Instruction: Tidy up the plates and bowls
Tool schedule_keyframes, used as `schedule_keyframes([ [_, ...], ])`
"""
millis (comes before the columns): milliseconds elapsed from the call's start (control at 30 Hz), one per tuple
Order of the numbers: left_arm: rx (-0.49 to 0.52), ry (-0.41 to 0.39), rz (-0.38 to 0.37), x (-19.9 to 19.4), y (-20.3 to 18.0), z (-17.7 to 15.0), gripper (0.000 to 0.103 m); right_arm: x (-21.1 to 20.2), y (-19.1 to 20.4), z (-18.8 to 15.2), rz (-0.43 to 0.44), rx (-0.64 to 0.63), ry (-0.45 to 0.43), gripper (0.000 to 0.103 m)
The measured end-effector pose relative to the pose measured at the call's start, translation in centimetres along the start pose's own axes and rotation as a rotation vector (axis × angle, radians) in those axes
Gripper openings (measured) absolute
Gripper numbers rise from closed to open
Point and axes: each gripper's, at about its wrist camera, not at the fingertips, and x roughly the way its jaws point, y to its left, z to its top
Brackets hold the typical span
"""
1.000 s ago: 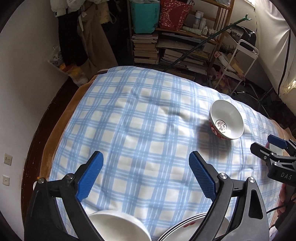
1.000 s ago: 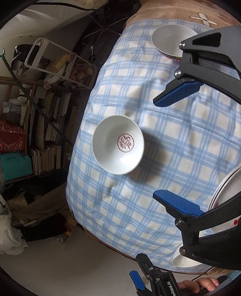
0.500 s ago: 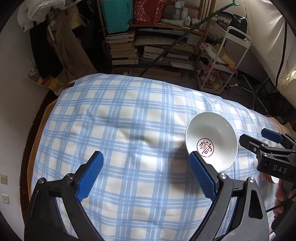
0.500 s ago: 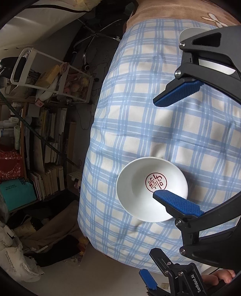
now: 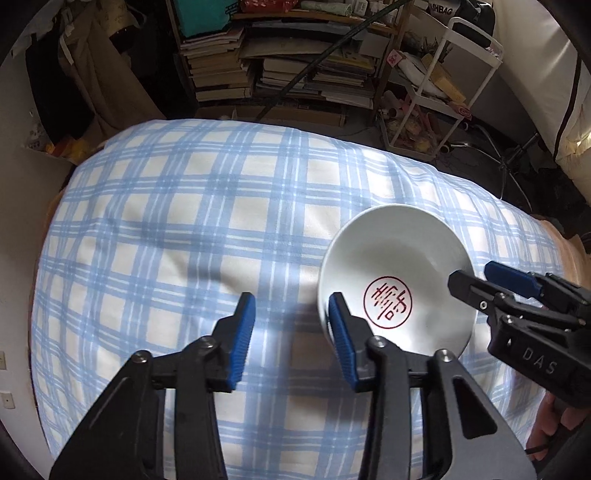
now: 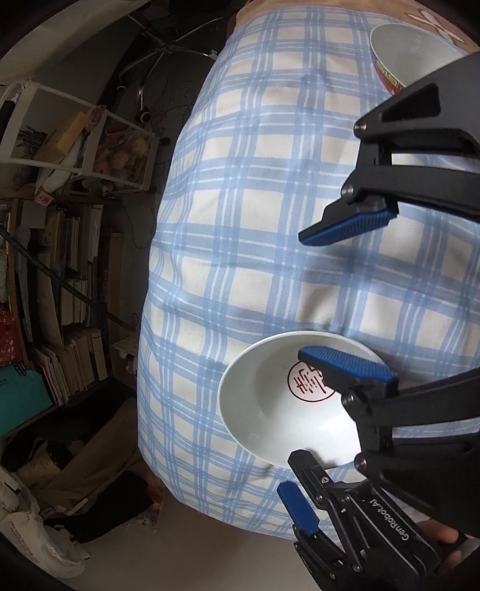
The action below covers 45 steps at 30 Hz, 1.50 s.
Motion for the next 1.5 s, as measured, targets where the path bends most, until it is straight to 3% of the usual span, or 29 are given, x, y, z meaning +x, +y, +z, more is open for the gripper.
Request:
schedule_keyframes([
  [133,-0.071,0.034,-0.108,0.6,0.1,-0.2,0.006,1.1,0.2,-0.4,0.098,0.038,0.042,0.012],
  [200,-0.072,0.024,-0.097,0.4,-0.2,-0.4,0.005,0.9,0.7,-0.6,0.105,0.036,0.037,0.008],
  [333,-0.066,0.016,-0.083,-0.5,-0.6,-0.7,0.005,0.5,1.4,-1.0,0.064,0.023,0.033,0.007],
  [900,-0.054,-0.010,-0.038,-6.8,2.3,-5.2,0.007,-4.6,6.0,-4.9,0.090,-0.042,-0.016,0.007],
  [1133,-0.020,-0.028,-0.004,-10.8,3.6,-8.8,0.008,-7.0,8.7,-7.6,0.126,-0.077,-0.035,0.007],
  [1500,-0.053,-0.048,0.020,-14.7,7.0,-14.3,0.008,-9.6,13.6,-12.6,0.136,-0.137,-0.054,0.007],
])
